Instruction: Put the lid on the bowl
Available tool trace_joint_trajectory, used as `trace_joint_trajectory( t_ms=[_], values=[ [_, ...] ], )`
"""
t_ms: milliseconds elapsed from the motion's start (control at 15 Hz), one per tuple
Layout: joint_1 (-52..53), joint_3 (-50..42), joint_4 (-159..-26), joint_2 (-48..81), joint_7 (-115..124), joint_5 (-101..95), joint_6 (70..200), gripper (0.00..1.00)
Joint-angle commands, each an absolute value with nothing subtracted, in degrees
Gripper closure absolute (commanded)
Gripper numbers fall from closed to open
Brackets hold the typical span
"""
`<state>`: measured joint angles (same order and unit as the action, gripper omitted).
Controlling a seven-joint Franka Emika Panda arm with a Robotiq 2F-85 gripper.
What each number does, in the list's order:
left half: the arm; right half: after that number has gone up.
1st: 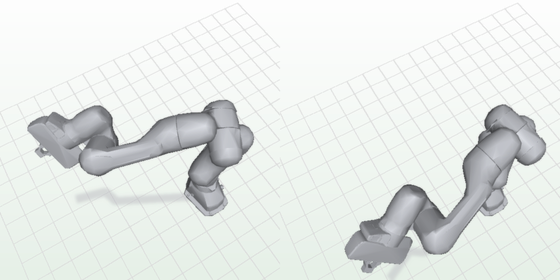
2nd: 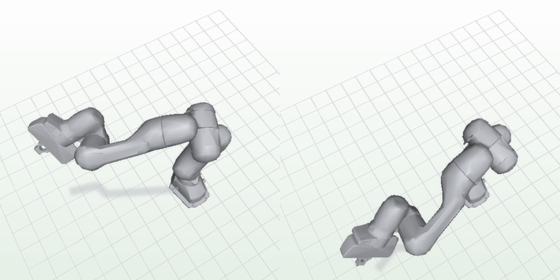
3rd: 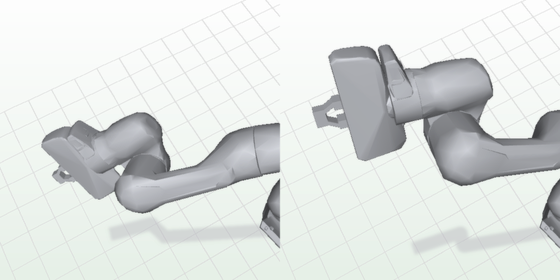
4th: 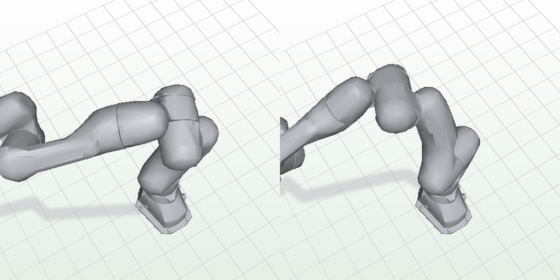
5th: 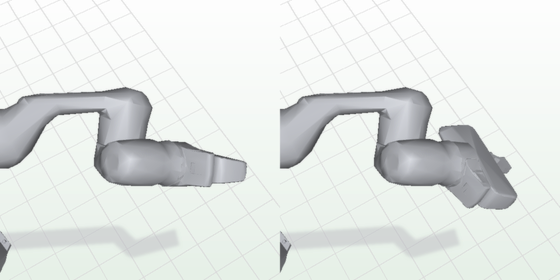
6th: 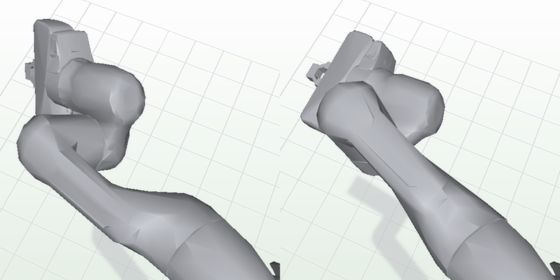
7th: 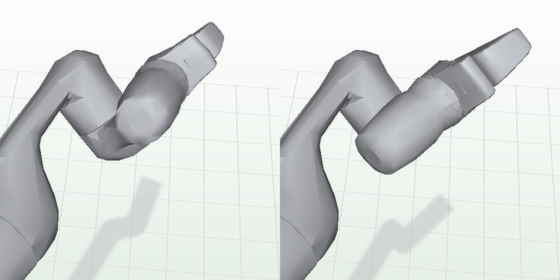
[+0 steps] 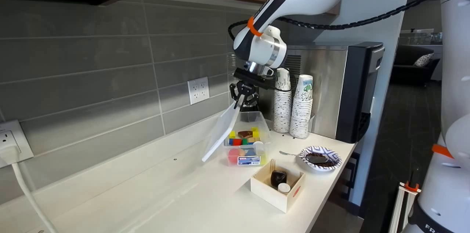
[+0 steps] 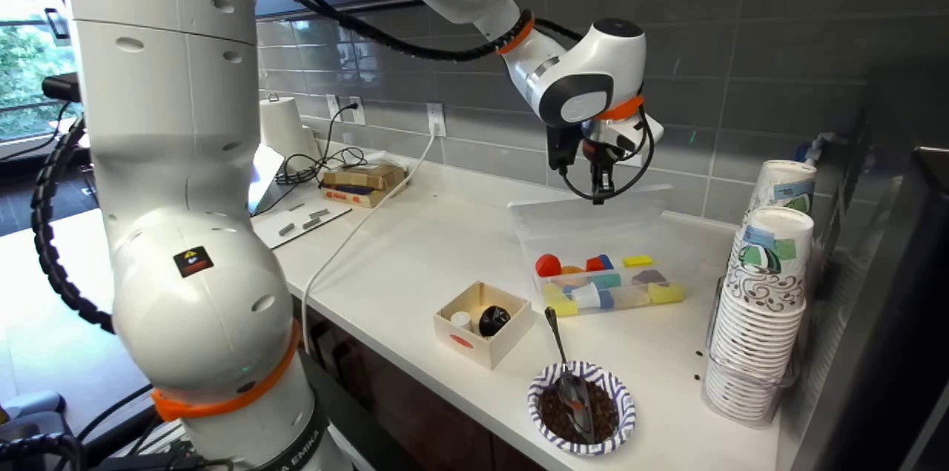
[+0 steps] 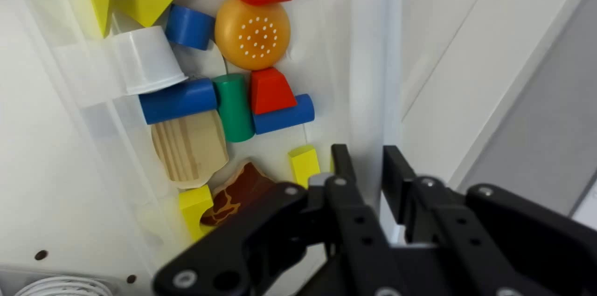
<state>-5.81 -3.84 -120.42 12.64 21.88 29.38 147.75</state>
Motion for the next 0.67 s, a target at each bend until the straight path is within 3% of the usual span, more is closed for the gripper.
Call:
trace_joint_trajectory(
  t_ms=[0, 600],
  values=[
    [-7.6, -4.2, -124.4, 8.0, 20.4, 34.2, 149.4, 0.94],
    [-7.7, -6.1, -129.5, 3.4, 20.6, 33.1, 151.6, 0.94]
  ],
)
